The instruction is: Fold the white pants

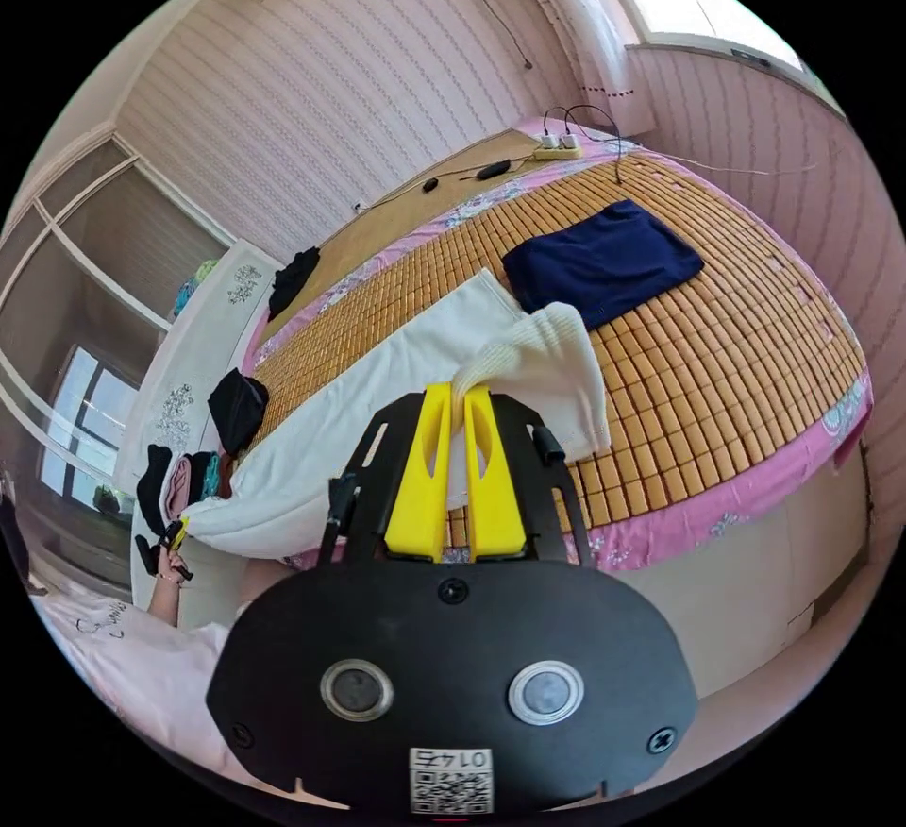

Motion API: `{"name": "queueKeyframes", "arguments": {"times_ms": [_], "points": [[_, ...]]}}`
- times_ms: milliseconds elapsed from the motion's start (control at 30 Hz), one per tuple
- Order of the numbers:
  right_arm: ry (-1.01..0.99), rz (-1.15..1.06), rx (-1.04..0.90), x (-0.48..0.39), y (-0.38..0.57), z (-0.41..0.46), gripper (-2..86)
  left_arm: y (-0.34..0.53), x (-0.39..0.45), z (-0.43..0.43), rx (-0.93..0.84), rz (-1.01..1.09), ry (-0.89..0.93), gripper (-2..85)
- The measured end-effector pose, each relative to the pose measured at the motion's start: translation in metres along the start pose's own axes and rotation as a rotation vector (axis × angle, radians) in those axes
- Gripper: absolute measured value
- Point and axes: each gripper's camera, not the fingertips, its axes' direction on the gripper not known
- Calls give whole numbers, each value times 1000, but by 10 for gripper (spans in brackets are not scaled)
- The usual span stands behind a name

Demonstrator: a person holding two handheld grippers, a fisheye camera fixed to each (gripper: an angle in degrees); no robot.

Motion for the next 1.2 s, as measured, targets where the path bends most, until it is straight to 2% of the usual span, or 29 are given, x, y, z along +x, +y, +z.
{"name": "queueKeyframes", "arguments": {"times_ms": [133,233,300,433,500,600,667,767,833,933,1033,1100,1200], "points": [[62,-5,-83,-26,-92,58,26,-71,42,45,-5,117,18,34],[67,64,-79,-36,-151,111,52,-114,51,100,-4,-1,13,69],[60,174,-126,-29,-167,144,119,-124,50,129,-32,-75,-54,86],[25,165,-111,-4,-138,146,142,-111,54,152,-57,-78,-130,90],[49,177,-19,20,-93,126,139,-95,58,154,-70,-48,-161,92],[62,326,15,60,-41,124,142,-67,63,161,-133,-37,-275,98],[-7,418,-40,79,-29,140,144,-50,67,177,-189,-50,-361,117],[-78,482,3,79,-32,157,121,-43,73,209,-263,-102,-374,141],[-121,488,-40,71,-43,173,93,-43,78,233,-307,-149,-355,140],[-38,538,-65,58,-58,182,58,-50,92,257,-302,-199,-396,101],[-89,561,-72,61,-60,175,36,-60,113,273,-376,-117,-415,40],[-176,576,-40,68,-47,157,28,-60,124,276,-375,-102,-411,24],[-164,515,-36,65,-18,124,25,-53,140,267,-337,-72,-366,4]]}}
